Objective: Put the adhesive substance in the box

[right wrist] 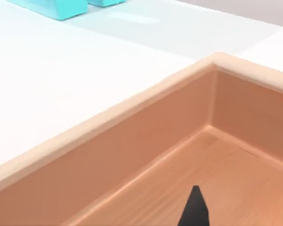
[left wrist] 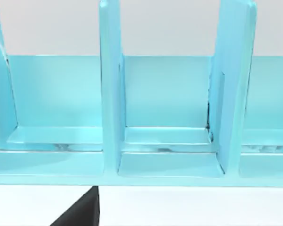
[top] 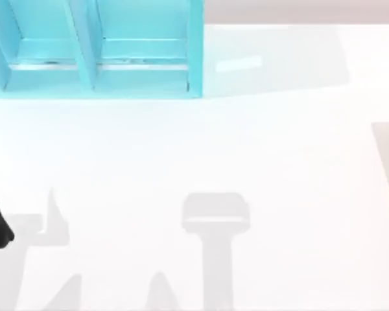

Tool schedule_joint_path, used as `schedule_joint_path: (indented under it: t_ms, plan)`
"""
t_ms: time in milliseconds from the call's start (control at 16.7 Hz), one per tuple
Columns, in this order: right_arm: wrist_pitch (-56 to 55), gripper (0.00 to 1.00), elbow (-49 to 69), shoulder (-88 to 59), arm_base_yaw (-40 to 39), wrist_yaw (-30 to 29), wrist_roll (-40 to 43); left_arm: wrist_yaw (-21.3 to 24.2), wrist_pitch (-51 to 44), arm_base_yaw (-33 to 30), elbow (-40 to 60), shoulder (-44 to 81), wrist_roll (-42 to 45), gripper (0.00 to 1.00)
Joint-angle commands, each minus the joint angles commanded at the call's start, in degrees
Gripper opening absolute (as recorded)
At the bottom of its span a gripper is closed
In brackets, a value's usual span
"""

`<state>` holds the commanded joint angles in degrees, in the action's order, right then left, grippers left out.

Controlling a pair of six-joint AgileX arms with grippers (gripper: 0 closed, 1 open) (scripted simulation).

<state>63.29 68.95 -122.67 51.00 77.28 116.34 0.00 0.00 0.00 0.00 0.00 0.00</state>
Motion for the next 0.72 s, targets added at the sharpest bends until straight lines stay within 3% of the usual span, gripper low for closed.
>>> schedule_joint_path:
  t_ms: [360,720]
  plan:
    - [0.0,0.98,0.0,0.0,0.0,0.0,0.0,0.0,0.0,0.0,0.0,0.0,0.0,1.0]
    - [0.0,1.0,0.0,0.0,0.0,0.0,0.0,0.0,0.0,0.0,0.0,0.0,0.0,1.0]
